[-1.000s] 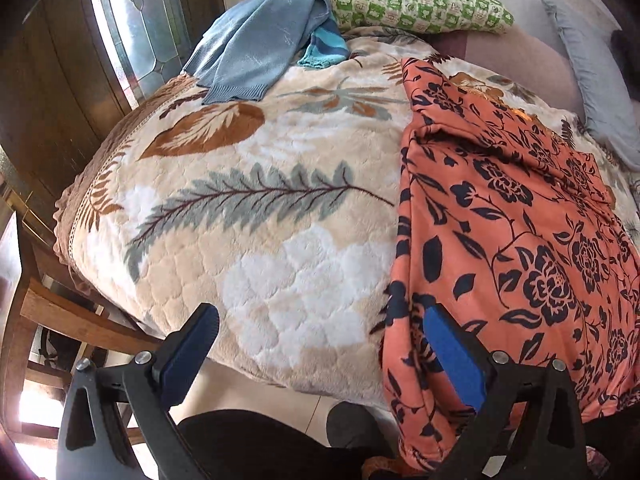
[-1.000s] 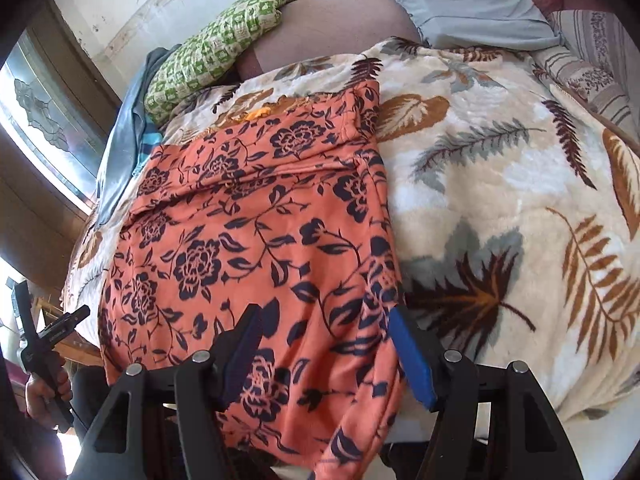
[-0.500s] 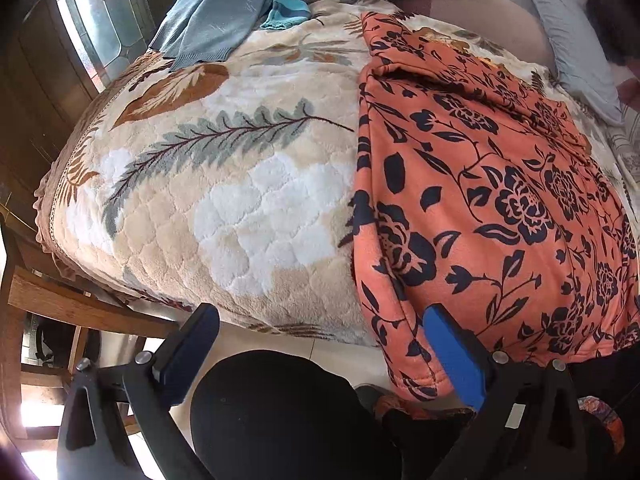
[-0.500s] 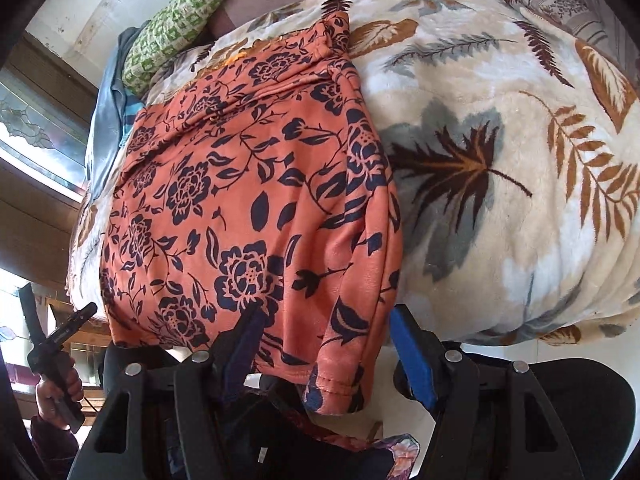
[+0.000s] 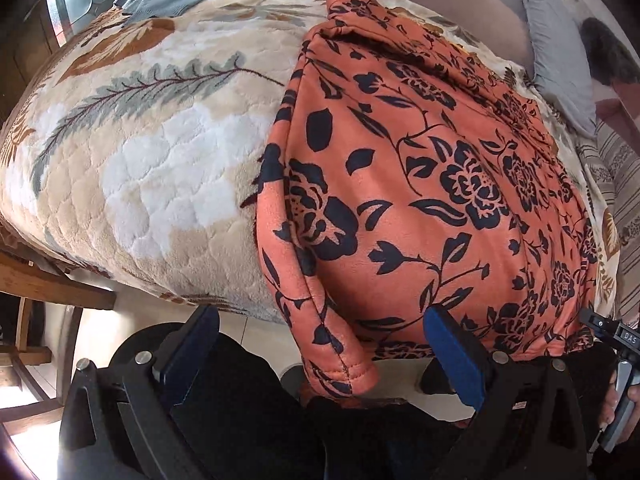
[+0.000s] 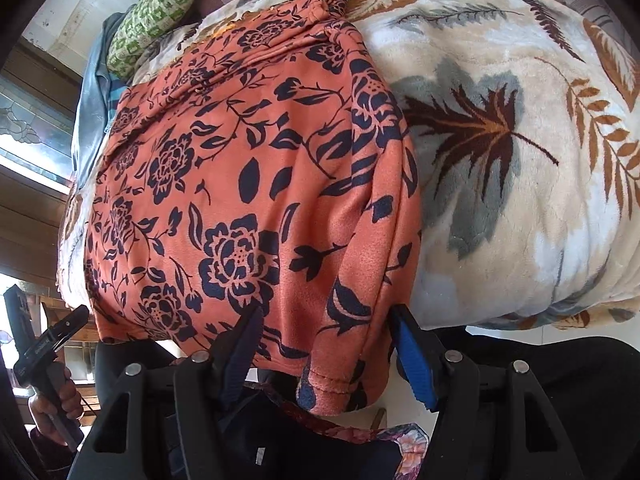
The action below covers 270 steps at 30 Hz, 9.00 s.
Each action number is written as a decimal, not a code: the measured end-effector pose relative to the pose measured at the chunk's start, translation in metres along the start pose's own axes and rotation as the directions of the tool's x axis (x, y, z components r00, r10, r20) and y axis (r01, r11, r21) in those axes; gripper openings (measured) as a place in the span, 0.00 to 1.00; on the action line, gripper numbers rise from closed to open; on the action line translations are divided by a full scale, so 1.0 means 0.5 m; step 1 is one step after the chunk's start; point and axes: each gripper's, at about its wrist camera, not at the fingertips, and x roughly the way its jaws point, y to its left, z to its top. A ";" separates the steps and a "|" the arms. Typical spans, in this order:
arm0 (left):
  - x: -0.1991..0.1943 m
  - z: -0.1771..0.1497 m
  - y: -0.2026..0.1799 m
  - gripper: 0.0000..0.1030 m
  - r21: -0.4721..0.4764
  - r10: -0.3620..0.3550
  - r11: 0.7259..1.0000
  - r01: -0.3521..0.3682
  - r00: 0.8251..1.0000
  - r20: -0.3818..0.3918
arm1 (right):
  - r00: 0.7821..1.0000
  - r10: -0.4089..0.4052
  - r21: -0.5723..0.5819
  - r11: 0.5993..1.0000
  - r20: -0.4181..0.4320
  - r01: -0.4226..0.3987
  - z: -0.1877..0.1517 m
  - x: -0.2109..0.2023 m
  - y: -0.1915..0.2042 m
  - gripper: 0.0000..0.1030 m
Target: Fold small clothes
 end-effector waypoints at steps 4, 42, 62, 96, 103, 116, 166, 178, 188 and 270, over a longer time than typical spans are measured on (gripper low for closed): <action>0.044 -0.012 0.025 0.32 -0.053 -0.005 0.999 0.000 0.996 -0.094 | 1.000 -0.004 0.007 1.000 -0.002 0.004 -0.005 0.003 -0.003 0.67; -0.151 0.046 0.053 0.07 0.006 -0.358 0.933 0.360 0.925 0.128 | 0.879 0.470 0.133 0.869 0.073 -0.476 0.028 -0.122 -0.040 0.11; -0.190 0.434 -0.004 0.07 0.018 -0.402 0.912 0.410 0.883 0.240 | 0.715 0.604 0.112 0.731 0.353 -0.673 0.373 -0.204 0.000 0.10; -0.029 0.620 0.009 0.67 -0.099 -0.344 0.911 0.400 0.871 0.352 | 0.887 0.368 0.131 0.900 0.278 -0.415 0.662 0.038 -0.027 0.73; 0.090 0.526 -0.105 0.67 0.016 -0.270 0.963 0.271 0.951 0.154 | 0.964 0.244 -0.143 0.963 0.103 -0.228 0.622 0.193 0.252 0.68; 0.117 0.464 -0.095 0.51 0.071 -0.142 0.988 0.134 0.982 0.123 | 0.954 -0.070 -0.110 0.988 0.290 0.106 0.741 0.245 0.290 0.68; 0.156 0.395 -0.294 0.81 0.097 0.341 0.927 -0.361 0.923 0.180 | 0.967 -0.010 -0.271 0.959 0.253 0.081 0.349 0.200 0.218 0.69; 0.124 0.402 -0.332 0.81 0.121 0.373 0.899 -0.421 0.881 0.289 | 0.963 0.057 -0.172 0.985 0.264 -0.011 0.365 0.176 0.199 0.69; 0.150 0.422 -0.247 0.89 0.021 0.357 0.928 -0.372 0.903 0.241 | 0.965 0.003 -0.226 0.972 0.261 0.058 0.374 0.204 0.216 0.72; -0.050 0.395 -0.791 0.02 0.538 -0.396 0.817 0.206 0.879 0.265 | 0.569 0.593 0.384 0.419 0.570 -0.823 0.428 0.099 -0.222 0.71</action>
